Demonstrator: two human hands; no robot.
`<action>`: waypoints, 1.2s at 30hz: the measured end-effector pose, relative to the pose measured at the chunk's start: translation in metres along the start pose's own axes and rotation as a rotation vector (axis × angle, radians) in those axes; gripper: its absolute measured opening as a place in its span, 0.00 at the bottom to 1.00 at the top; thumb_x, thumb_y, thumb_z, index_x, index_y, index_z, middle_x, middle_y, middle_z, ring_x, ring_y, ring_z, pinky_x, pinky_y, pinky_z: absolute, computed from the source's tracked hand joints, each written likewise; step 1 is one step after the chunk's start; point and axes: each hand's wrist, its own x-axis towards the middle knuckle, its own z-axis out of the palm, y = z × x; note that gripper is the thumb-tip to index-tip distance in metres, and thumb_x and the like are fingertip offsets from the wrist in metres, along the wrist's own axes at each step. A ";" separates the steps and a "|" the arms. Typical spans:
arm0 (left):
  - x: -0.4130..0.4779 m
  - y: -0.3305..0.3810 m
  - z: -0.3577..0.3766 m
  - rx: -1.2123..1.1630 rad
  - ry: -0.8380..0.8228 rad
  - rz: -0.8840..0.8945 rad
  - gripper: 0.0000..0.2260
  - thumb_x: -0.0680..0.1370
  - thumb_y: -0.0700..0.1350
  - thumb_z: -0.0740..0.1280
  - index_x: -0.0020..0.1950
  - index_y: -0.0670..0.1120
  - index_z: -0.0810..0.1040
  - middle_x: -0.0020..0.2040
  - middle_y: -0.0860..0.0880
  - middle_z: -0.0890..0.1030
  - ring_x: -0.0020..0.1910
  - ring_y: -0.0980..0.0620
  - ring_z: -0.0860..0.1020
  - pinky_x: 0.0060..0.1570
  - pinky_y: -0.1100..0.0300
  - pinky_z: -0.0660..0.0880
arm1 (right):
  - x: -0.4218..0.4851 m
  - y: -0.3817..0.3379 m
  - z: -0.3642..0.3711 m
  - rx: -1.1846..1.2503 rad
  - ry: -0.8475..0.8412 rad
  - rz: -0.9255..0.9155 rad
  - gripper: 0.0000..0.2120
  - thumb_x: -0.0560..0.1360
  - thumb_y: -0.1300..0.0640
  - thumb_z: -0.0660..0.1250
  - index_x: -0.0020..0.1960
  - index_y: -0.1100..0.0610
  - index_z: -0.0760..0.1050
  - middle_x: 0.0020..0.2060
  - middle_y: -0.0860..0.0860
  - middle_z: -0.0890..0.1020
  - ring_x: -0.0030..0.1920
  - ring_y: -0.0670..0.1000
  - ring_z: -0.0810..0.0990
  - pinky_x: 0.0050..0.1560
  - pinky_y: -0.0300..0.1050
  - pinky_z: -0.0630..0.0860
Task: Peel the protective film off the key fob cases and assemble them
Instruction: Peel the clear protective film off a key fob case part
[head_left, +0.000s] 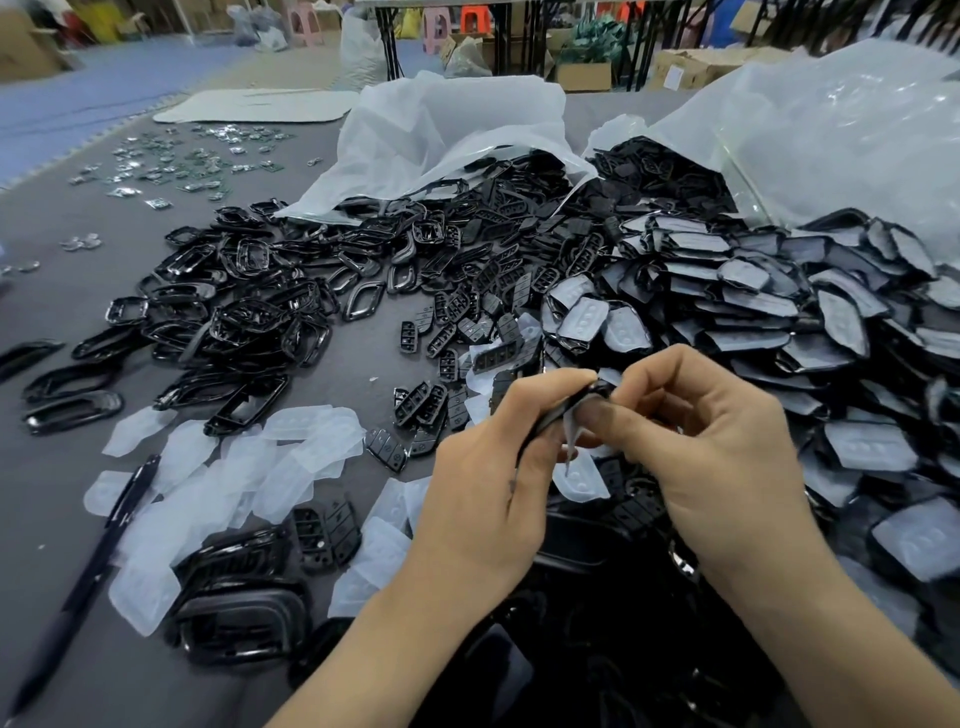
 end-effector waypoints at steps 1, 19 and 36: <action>-0.001 -0.001 0.000 -0.024 -0.006 -0.011 0.13 0.81 0.43 0.57 0.63 0.54 0.70 0.43 0.59 0.81 0.36 0.70 0.76 0.36 0.72 0.72 | 0.001 0.000 -0.001 0.028 -0.023 0.035 0.13 0.58 0.49 0.75 0.34 0.55 0.75 0.30 0.56 0.81 0.33 0.56 0.82 0.37 0.47 0.79; 0.002 0.012 0.003 -0.891 -0.127 -0.534 0.10 0.77 0.48 0.61 0.54 0.49 0.79 0.37 0.42 0.81 0.27 0.46 0.80 0.23 0.63 0.73 | 0.005 0.003 -0.002 0.343 -0.220 0.338 0.08 0.62 0.60 0.68 0.30 0.59 0.68 0.24 0.52 0.78 0.28 0.57 0.69 0.21 0.37 0.71; 0.000 0.012 0.003 -0.708 -0.150 -0.478 0.13 0.77 0.39 0.59 0.57 0.49 0.78 0.40 0.41 0.84 0.21 0.51 0.78 0.16 0.69 0.65 | 0.007 0.017 0.001 0.327 -0.241 0.299 0.09 0.67 0.62 0.64 0.28 0.57 0.72 0.27 0.59 0.72 0.18 0.51 0.71 0.21 0.36 0.69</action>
